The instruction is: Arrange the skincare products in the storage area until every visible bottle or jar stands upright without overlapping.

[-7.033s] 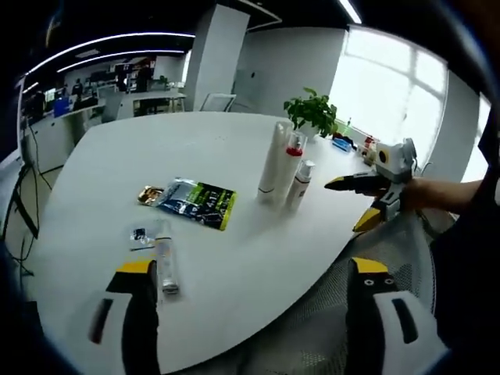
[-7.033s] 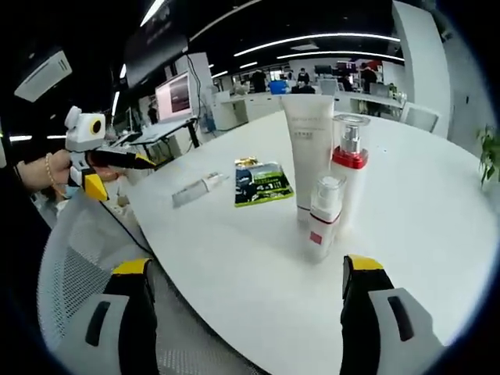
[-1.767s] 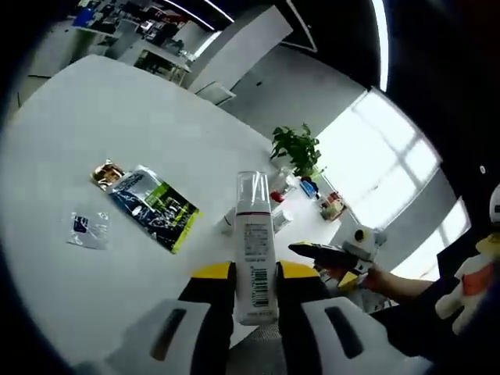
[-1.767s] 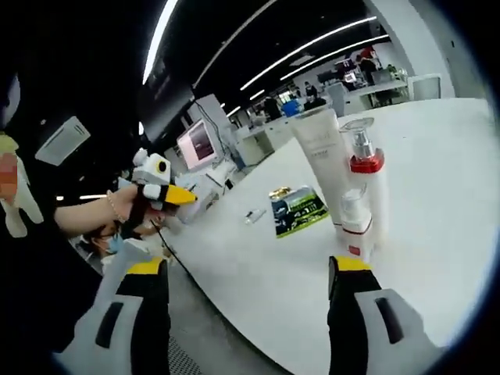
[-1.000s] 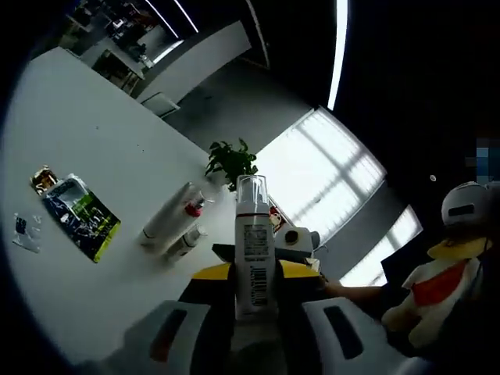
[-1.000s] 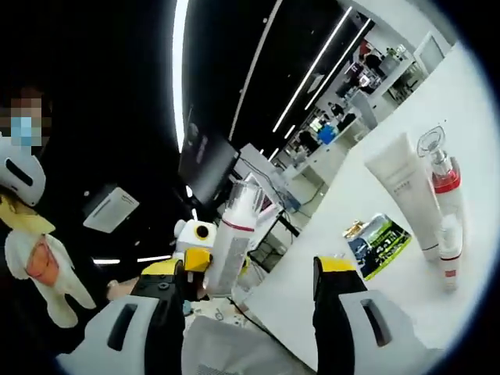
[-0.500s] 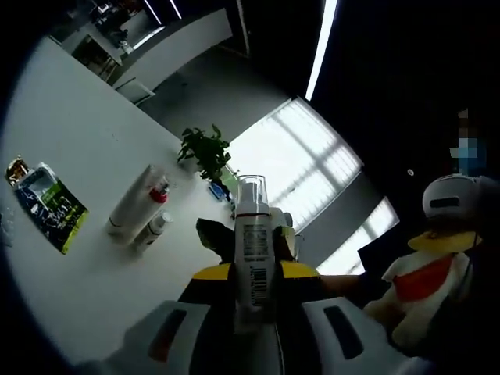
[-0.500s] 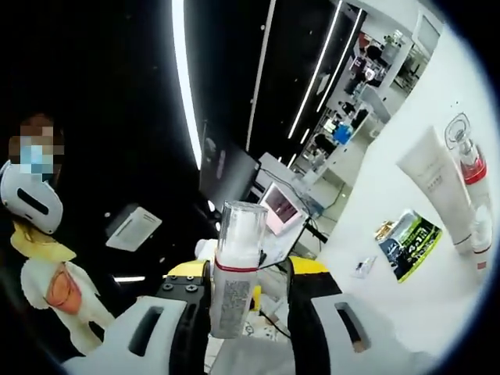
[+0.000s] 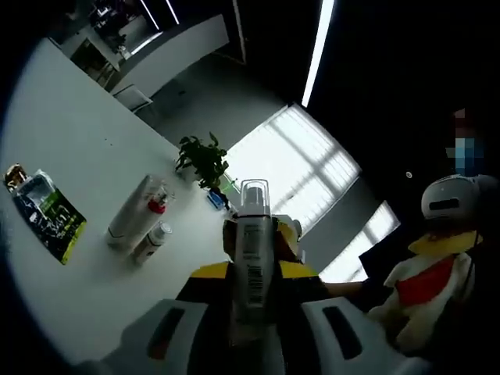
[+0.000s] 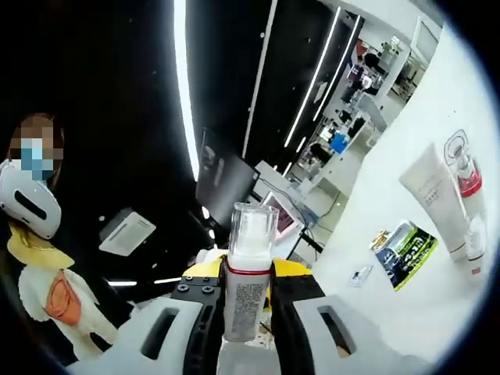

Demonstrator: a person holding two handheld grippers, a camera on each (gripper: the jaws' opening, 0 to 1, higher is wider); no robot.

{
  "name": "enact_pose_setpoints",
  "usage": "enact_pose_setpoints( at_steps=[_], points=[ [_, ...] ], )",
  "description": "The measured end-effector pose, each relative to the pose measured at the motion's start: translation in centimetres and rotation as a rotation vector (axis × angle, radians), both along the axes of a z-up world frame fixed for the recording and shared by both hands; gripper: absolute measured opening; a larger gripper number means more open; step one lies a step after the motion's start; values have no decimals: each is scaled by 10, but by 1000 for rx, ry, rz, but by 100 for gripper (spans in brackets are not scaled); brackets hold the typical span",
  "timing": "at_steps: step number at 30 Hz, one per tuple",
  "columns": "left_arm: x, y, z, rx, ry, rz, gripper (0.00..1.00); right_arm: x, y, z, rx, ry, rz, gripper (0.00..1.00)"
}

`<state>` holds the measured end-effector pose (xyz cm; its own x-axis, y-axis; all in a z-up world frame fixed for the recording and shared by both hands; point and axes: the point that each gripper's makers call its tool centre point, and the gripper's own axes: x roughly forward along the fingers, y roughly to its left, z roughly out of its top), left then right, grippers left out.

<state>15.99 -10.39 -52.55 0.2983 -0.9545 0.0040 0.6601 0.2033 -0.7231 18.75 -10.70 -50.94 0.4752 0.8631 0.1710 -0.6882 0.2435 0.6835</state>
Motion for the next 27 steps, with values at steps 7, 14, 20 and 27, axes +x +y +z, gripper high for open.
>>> enact_pose_setpoints(
  at_steps=[7, 14, 20, 27],
  points=[
    [25, 5, -17, 293, -140, 140, 37, 22, -7, -6, -252, -54, -146, 20],
    [39, 3, -26, 589, -325, 221, 40, 35, -3, -7, -396, -68, -252, 21],
    [49, 1, -19, 774, -477, 302, 39, 30, 8, -9, -483, -117, -273, 21],
    [52, 0, -22, 847, -532, 314, 32, 30, 6, -5, -500, -129, -304, 21]
  ],
)
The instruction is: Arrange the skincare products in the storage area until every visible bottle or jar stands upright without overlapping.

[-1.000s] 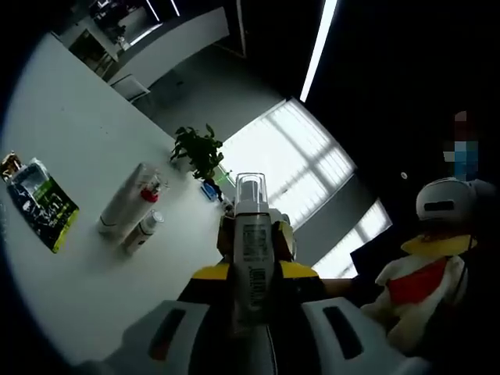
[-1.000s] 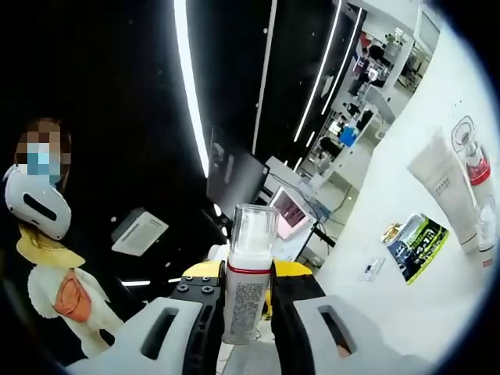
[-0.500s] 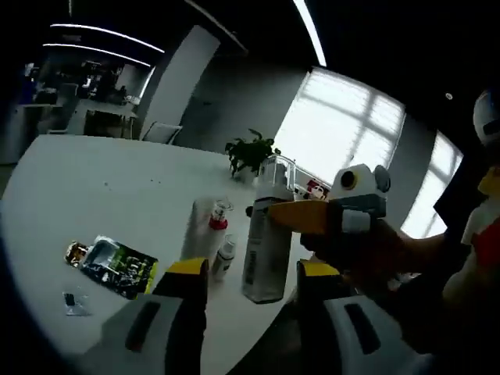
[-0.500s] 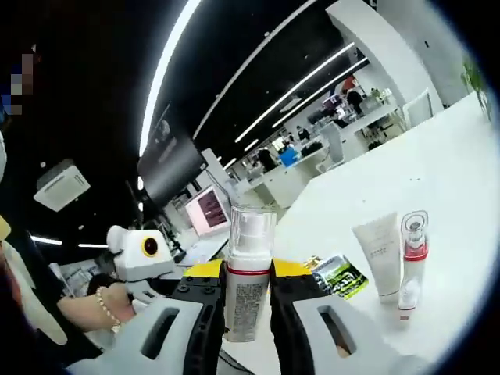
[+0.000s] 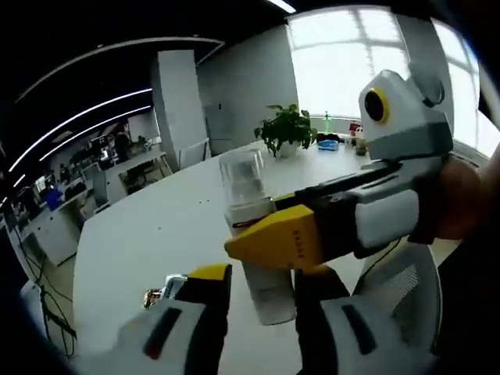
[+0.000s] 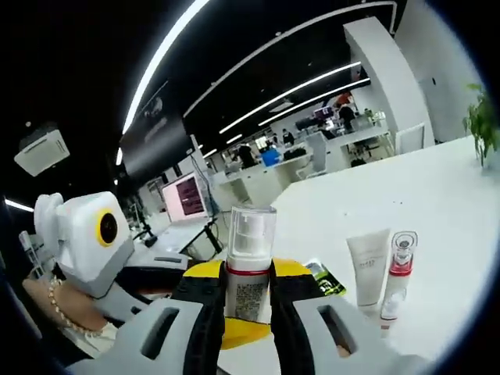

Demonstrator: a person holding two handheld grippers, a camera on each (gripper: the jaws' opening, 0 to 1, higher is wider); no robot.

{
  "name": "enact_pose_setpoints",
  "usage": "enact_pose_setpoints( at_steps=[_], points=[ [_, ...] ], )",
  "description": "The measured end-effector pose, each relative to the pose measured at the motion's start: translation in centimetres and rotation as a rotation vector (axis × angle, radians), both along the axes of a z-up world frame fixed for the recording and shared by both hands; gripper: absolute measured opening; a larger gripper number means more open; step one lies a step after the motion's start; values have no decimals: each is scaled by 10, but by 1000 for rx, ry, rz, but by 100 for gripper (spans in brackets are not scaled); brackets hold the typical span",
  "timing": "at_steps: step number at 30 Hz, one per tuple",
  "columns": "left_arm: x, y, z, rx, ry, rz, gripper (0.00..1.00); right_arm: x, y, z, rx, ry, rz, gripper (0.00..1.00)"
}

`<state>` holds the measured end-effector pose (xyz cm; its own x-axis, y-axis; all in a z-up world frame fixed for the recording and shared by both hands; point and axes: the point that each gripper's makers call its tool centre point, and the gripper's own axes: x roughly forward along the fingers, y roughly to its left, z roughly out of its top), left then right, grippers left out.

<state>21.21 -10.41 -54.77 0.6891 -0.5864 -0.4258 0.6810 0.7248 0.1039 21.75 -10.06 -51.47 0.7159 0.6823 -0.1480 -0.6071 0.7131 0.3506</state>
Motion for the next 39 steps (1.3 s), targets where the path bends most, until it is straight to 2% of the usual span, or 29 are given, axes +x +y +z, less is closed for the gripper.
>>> enact_pose_setpoints(
  at_steps=[2, 6, 7, 8, 9, 10, 12, 14, 15, 18, 19, 20, 21, 22, 24, 26, 27, 31, 33, 35, 39],
  points=[
    [1, 0, -2, -30, 16, 0, 27, 0, -1, 1, -4, -4, -2, 21],
    [1, 1, -3, -61, 31, -1, 26, -3, -2, 2, -19, -20, 7, 21],
    [-3, -3, -4, -116, 82, 2, 26, -4, 0, 4, -19, -43, 32, 20],
    [-6, -4, -5, -144, 119, -12, 26, -6, -1, 6, -8, -36, 53, 20],
    [-7, -8, 1, -217, 135, -38, 26, -8, 0, 10, 12, -53, 76, 20],
    [-9, -8, 3, -261, 164, -47, 25, -9, 1, 14, 26, -77, 113, 20],
    [-16, -11, 11, -274, 163, -127, 25, -14, -3, 18, 44, -80, 177, 21],
    [-23, -12, 16, -234, 143, -214, 25, -21, -8, 24, 67, -97, 244, 22],
    [-26, -14, 20, -234, 138, -249, 25, -25, -13, 29, 69, -125, 276, 23],
    [-39, -22, 37, -308, 182, -360, 25, -34, -21, 40, 101, -144, 343, 24],
    [-40, -23, 40, -324, 181, -373, 25, -38, -23, 43, 88, -163, 384, 24],
    [-42, -24, 44, -352, 203, -396, 25, -41, -26, 46, 87, -171, 402, 24],
    [-41, -24, 46, -360, 200, -404, 25, -42, -28, 49, 98, -178, 409, 23],
    [-43, -24, 49, -390, 220, -424, 25, -44, -30, 55, 116, -190, 426, 22],
    [-46, -28, 59, -455, 248, -451, 25, -47, -30, 62, 163, -174, 457, 23],
    [-49, -27, 62, -490, 290, -491, 25, -49, -30, 68, 181, -179, 482, 26],
    [-51, -30, 66, -517, 292, -512, 25, -49, -29, 68, 180, -175, 492, 28],
    [-75, -38, 84, -627, 359, -656, 25, -55, -20, 72, 178, -161, 545, 41],
    [-80, -38, 89, -647, 355, -698, 25, -62, -14, 78, 210, -160, 586, 38],
    [-82, -36, 85, -628, 367, -715, 25, -70, -9, 86, 267, -150, 633, 33],
    [-83, -37, 75, -597, 390, -727, 25, -75, -2, 86, 273, -147, 662, 22]
  ],
)
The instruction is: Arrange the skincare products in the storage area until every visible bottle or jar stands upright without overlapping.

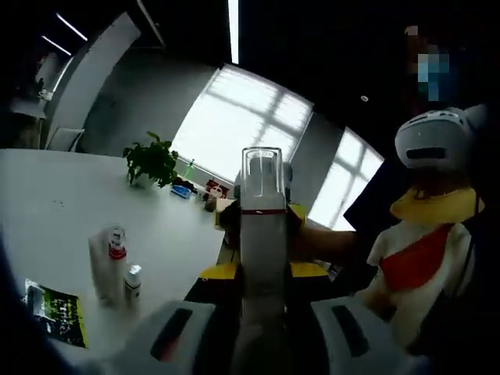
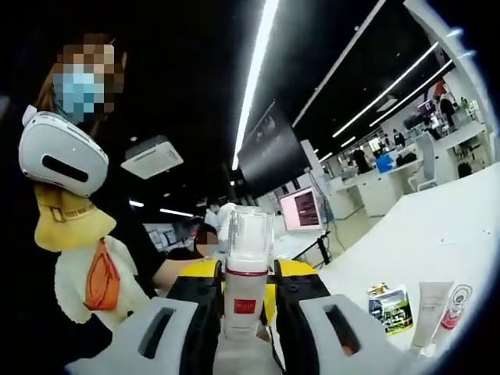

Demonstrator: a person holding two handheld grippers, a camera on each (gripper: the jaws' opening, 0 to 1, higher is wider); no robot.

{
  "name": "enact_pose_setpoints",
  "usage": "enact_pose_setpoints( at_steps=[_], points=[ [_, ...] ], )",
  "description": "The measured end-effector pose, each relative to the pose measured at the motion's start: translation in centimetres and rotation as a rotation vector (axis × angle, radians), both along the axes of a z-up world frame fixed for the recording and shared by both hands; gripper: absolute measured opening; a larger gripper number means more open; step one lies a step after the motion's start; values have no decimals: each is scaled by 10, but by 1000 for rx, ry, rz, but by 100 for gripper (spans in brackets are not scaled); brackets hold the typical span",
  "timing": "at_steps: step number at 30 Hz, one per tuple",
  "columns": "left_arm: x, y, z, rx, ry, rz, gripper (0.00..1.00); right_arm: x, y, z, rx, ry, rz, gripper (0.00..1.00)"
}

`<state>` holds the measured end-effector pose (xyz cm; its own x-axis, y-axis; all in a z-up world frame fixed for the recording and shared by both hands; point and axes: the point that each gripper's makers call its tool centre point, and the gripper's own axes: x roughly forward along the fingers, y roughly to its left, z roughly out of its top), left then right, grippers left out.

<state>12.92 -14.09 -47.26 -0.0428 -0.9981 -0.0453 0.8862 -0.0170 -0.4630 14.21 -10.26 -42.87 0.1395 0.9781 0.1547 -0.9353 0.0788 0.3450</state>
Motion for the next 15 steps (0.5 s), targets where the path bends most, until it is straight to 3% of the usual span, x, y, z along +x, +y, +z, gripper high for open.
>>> enact_pose_setpoints(
  at_steps=[4, 8, 10, 13, 15],
  points=[
    [-2, 1, -2, 2, 18, -6, 25, 1, 1, -2, 2, 15, -13, 21],
    [19, 7, -5, 3, 4, 99, 26, 22, -7, -7, -10, 44, -167, 20],
    [39, 11, -9, 38, -53, 208, 28, 33, -12, -9, -33, 28, -249, 20],
    [57, 16, -24, 160, -100, 315, 30, 54, -20, -24, -174, 8, -399, 20],
    [64, 19, -31, 250, -181, 355, 32, 66, -27, -33, -244, 2, -463, 20]
  ],
)
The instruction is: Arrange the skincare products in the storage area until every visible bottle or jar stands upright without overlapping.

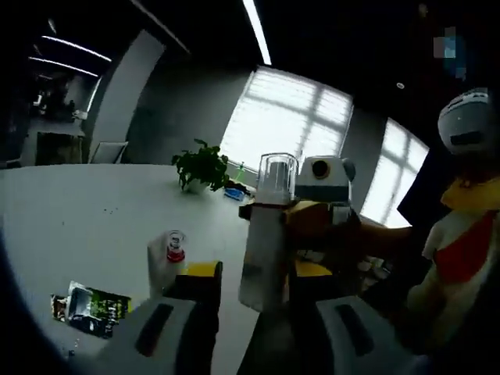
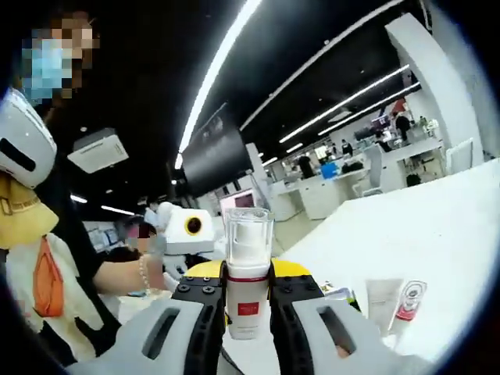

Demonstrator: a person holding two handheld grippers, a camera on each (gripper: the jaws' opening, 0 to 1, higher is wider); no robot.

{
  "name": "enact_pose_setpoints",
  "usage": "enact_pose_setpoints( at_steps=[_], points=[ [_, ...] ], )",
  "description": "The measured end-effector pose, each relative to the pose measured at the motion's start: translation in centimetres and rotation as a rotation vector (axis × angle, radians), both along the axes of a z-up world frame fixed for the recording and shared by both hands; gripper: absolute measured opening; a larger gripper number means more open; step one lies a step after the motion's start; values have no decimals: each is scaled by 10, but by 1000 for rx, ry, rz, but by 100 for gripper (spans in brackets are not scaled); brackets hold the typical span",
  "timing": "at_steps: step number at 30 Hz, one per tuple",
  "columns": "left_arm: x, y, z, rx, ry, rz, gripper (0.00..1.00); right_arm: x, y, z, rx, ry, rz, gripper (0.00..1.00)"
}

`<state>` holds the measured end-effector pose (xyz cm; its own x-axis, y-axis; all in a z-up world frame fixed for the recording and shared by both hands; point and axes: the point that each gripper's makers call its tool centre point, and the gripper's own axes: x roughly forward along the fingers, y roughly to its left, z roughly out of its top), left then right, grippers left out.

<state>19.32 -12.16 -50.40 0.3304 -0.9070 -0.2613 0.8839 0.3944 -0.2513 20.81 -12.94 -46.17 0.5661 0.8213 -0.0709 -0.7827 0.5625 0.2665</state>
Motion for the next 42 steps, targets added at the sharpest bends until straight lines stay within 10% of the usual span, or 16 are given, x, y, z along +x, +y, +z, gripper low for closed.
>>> enact_pose_setpoints(
  at_steps=[11, 19, 27, 42],
  points=[
    [14, -15, 4, 181, -252, 231, 37, 13, 17, -10, -144, -28, -187, 20],
    [23, 2, -2, 157, -191, 329, 27, 9, 23, -12, -168, -61, -192, 20],
    [-1, -11, 11, -87, 2, 91, 26, -8, 26, 1, -113, -88, 42, 23],
    [-55, -25, 12, -23, -98, -339, 26, -63, 12, 36, -310, -248, 497, 33]
  ],
)
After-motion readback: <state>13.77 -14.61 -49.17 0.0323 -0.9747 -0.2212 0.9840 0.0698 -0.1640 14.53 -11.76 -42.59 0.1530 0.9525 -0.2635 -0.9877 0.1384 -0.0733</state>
